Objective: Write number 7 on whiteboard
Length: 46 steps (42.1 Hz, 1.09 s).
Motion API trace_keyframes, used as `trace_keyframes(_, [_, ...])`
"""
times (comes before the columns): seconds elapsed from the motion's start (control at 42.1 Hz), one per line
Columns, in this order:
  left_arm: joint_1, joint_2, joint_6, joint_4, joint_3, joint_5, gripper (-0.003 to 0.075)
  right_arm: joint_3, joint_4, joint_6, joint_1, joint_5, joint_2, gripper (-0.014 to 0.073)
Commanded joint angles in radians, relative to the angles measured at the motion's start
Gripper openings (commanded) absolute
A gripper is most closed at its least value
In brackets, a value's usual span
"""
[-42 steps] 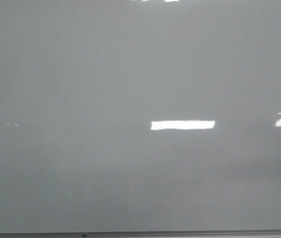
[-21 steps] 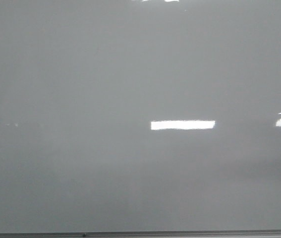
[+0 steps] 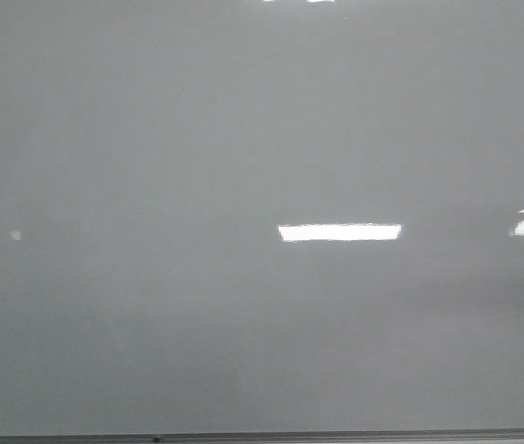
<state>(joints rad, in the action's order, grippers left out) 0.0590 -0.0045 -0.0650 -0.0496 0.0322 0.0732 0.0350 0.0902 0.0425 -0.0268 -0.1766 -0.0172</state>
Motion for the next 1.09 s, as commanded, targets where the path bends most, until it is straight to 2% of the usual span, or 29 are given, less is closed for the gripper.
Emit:
trace_keyframes(0.0, [0.002,-0.004,0.01,-0.002,0.133,0.061,-0.0021,0.128,-0.009,-0.005,0.0,0.041,-0.006,-0.0068])
trace_keyframes(0.166, [0.002,0.112,0.01,0.029,0.327,-0.246,-0.0021,0.297,-0.009,-0.005,0.0,-0.135,0.1,-0.0066])
trace_keyframes(0.261, [0.002,0.222,0.01,0.063,0.391,-0.355,-0.0021,0.362,-0.009,-0.005,0.0,-0.179,0.196,-0.0066])
trace_keyframes(0.427, [0.002,0.348,0.01,0.084,0.417,-0.363,-0.002,0.4,-0.009,-0.005,0.0,-0.159,0.342,-0.0066])
trace_keyframes(0.641, [0.002,0.373,0.01,0.086,0.417,-0.365,0.0003,0.401,-0.009,-0.005,0.0,-0.155,0.382,-0.0058])
trace_keyframes(0.712, [0.002,0.373,0.01,0.086,0.417,-0.367,0.0093,0.401,-0.009,-0.005,0.0,-0.154,0.382,-0.0004])
trace_keyframes(0.783, [0.002,0.373,0.01,0.086,0.417,-0.372,0.0269,0.401,-0.009,-0.005,0.0,-0.153,0.382,0.0097])
trace_keyframes(0.855, [0.002,0.373,0.01,0.086,0.417,-0.372,0.048,0.401,-0.009,-0.005,0.0,-0.153,0.382,0.0251])
trace_keyframes(0.926, [0.002,0.373,0.01,0.086,0.417,-0.37,0.0628,0.401,-0.009,-0.005,0.0,-0.153,0.382,0.0414])
trace_keyframes(0.997, [0.002,0.373,0.01,0.086,0.417,-0.37,0.0704,0.401,-0.009,-0.005,0.0,-0.153,0.382,0.0532])
trace_keyframes(1.068, [0.002,0.373,0.01,0.079,0.415,-0.361,0.0686,0.401,-0.009,-0.005,0.0,-0.153,0.382,0.0584])
